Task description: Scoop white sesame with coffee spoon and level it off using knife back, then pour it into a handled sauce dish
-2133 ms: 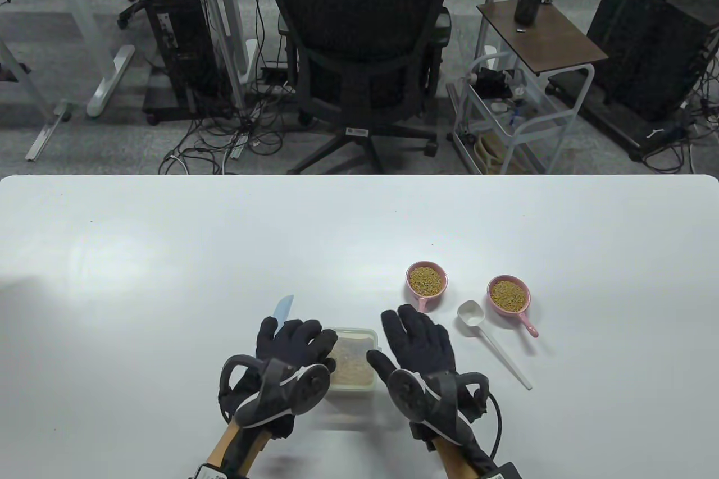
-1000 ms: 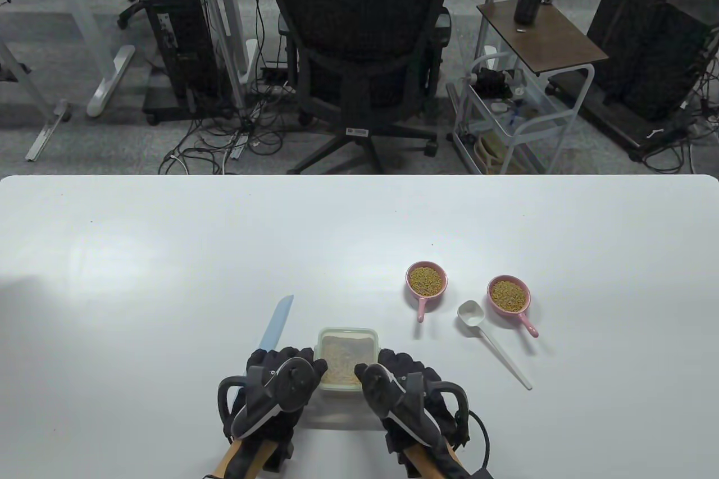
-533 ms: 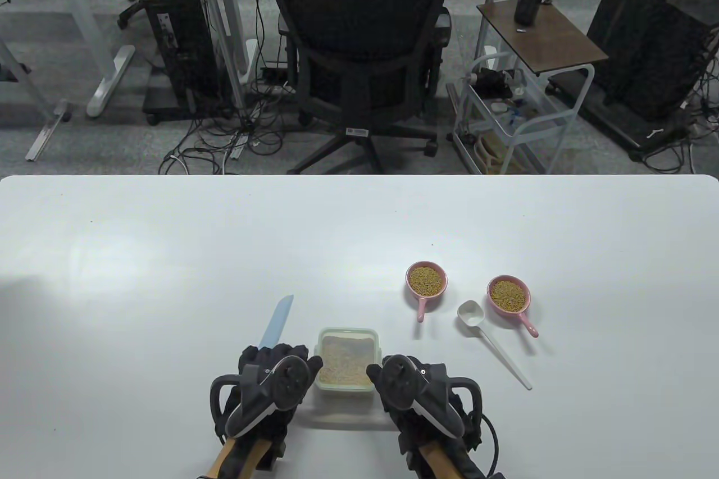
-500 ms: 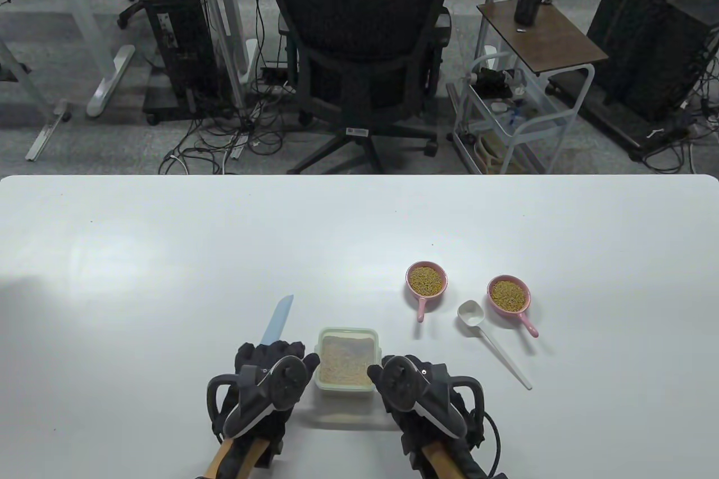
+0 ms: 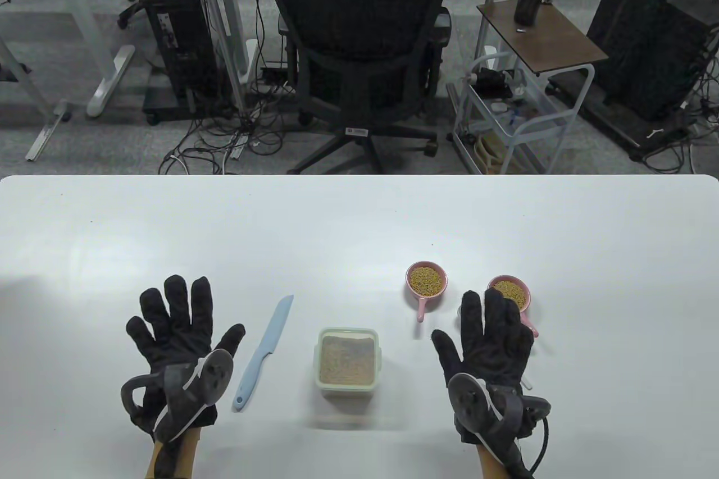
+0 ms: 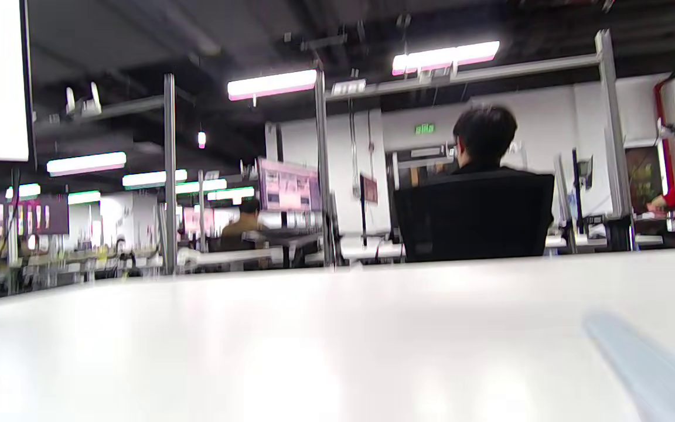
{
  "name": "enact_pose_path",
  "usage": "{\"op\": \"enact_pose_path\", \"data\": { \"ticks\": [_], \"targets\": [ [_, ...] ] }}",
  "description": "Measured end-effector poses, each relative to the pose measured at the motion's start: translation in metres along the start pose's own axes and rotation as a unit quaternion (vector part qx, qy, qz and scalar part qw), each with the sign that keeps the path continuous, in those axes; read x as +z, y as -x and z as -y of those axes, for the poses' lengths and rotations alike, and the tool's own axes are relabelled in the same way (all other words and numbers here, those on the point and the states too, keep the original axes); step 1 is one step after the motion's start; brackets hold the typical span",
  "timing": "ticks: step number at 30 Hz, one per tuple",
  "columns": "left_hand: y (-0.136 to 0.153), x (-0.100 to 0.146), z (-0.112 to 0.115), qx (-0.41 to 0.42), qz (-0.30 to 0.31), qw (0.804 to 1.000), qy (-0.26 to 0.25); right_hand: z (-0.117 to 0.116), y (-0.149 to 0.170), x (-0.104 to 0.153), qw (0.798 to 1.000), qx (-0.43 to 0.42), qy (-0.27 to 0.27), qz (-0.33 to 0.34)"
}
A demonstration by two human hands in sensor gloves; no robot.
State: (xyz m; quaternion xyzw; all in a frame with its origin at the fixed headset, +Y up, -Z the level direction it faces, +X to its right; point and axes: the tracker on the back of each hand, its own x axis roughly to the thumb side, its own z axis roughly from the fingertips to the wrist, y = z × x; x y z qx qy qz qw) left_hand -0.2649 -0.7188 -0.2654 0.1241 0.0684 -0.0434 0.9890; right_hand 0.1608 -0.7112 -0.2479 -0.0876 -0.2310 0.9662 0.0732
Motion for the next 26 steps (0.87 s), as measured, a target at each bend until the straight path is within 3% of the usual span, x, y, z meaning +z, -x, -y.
{"op": "enact_pose_path", "data": {
  "ticks": [5, 13, 26],
  "targets": [
    [-0.001, -0.003, 0.021, -0.027, 0.008, 0.998, 0.051, -0.021, 0.007, 0.0, 0.998, 0.033, -0.057, -0.019],
    [-0.008, -0.002, 0.016, -0.011, 0.017, 0.999, 0.027, -0.02, 0.005, 0.001, 0.998, 0.039, -0.043, -0.007],
    [-0.004, -0.003, 0.021, -0.008, 0.011, 0.999, 0.052, -0.023, 0.003, 0.001, 0.997, 0.046, -0.06, 0.0]
  ]
}}
